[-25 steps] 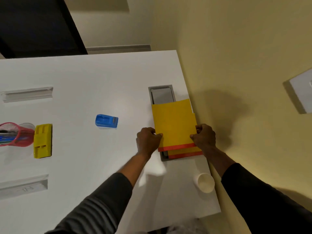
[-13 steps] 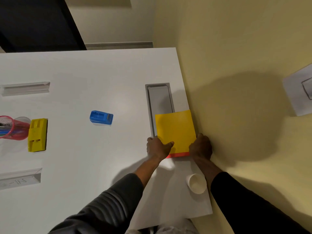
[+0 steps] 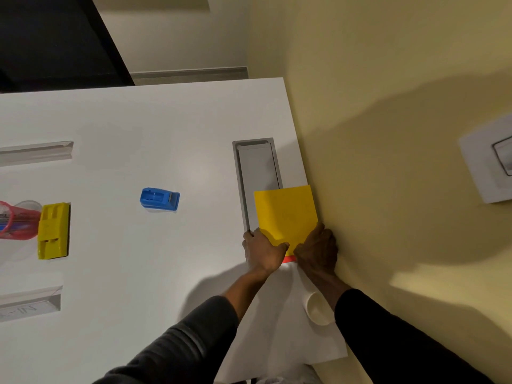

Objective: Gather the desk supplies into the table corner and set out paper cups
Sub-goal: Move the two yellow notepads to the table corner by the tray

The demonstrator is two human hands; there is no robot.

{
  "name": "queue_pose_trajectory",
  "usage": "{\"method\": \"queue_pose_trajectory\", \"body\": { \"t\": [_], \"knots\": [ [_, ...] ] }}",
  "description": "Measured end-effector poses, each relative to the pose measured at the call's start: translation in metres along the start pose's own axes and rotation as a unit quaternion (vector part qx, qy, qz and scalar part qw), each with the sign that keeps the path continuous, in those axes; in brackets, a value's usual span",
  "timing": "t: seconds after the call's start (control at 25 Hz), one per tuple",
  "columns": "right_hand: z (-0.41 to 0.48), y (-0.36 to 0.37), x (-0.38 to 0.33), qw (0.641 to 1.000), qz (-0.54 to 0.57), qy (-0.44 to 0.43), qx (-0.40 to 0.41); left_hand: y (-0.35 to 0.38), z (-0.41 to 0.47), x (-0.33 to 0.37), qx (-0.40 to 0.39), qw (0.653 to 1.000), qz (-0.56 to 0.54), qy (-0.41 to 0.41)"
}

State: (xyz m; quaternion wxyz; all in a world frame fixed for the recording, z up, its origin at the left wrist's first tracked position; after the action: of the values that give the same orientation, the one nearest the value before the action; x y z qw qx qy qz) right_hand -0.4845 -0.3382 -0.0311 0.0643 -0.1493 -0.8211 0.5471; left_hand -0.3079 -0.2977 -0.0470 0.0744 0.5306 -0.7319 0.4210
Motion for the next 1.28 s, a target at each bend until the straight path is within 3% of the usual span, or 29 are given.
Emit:
{"method": "queue_pose_trajectory", "body": {
  "t": [0.4, 0.88, 1.12, 1.28],
  "knots": [
    [0.000, 0.008, 0.000, 1.000, -0.011, -0.020, -0.003, 0.000, -0.001, -0.009, -0.011, 0.997, -0.067, -0.024],
    [-0.001, 0.006, 0.001, 0.999, 0.000, -0.034, -0.021, -0.001, 0.004, -0.007, -0.011, 0.999, -0.053, -0.005],
    [-0.018, -0.010, -0.012, 0.994, -0.069, -0.050, 0.065, -0.041, -0.005, -0.023, 0.038, 0.991, 0.065, 0.113],
    [-0.029, -0.014, -0.083, 0.978, 0.022, -0.181, 0.103, -0.107, 0.010, -0.070, 0.118, 0.962, 0.196, 0.149]
  ]
}}
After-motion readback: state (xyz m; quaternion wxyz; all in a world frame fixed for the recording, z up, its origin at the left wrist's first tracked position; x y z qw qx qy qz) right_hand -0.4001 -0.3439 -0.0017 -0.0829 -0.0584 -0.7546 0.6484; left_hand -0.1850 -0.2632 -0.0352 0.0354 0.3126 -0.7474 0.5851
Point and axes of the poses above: each hand's wrist, its own z-axis towards the middle knuckle, its own y-axis out of the palm, x = y × z, the point moved 8 cm from there along z, towards the middle knuckle, and after that the axes turned 4 degrees about x, right-handed, at the moved point
